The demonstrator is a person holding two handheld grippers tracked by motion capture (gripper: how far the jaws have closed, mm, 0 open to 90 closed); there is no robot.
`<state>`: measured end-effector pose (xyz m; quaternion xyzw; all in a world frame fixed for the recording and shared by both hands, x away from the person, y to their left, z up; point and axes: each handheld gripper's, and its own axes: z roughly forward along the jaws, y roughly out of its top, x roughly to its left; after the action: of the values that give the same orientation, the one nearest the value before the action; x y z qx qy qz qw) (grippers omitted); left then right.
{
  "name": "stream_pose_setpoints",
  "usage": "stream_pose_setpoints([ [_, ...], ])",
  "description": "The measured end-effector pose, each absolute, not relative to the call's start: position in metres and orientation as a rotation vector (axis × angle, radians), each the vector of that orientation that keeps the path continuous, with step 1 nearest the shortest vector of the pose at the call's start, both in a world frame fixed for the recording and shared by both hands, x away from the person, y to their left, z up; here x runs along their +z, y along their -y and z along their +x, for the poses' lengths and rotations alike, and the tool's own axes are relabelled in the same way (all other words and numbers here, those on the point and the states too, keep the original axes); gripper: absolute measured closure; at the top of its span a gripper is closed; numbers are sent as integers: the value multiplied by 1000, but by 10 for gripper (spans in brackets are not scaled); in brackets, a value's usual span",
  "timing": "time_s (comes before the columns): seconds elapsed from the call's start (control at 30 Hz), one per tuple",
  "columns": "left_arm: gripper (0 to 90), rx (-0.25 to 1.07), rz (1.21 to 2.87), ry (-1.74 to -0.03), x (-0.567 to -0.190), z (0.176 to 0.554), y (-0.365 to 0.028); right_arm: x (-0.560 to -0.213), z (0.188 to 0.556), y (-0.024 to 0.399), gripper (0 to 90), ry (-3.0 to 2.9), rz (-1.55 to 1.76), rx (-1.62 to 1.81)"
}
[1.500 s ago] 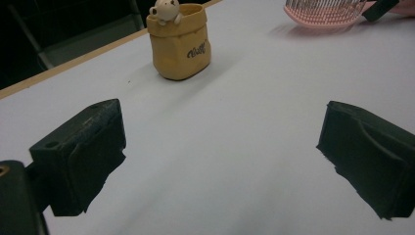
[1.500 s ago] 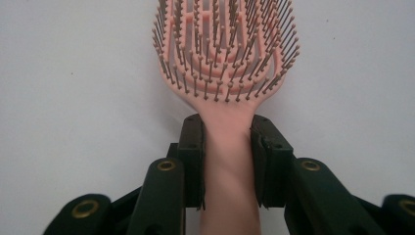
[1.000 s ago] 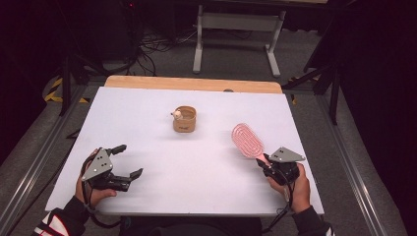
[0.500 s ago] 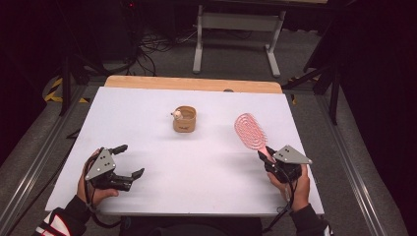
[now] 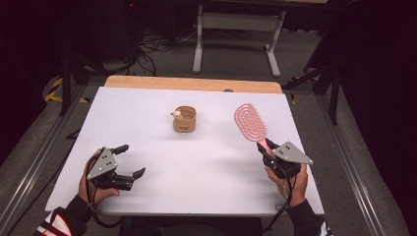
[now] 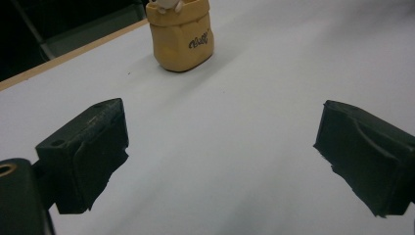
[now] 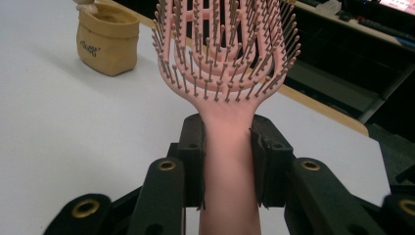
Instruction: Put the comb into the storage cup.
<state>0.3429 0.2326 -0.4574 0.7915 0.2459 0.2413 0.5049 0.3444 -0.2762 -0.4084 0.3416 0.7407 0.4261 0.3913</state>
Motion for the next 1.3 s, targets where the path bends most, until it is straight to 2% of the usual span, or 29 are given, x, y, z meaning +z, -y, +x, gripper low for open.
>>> stream_pose_setpoints([
  [1.07,80,580,1905,-594,-457,343,-229,-399,361,236,697,-1815,771,1176],
  [1.3,105,560,1896,-594,-454,351,-223,-400,361,226,698,-1820,752,1190],
])
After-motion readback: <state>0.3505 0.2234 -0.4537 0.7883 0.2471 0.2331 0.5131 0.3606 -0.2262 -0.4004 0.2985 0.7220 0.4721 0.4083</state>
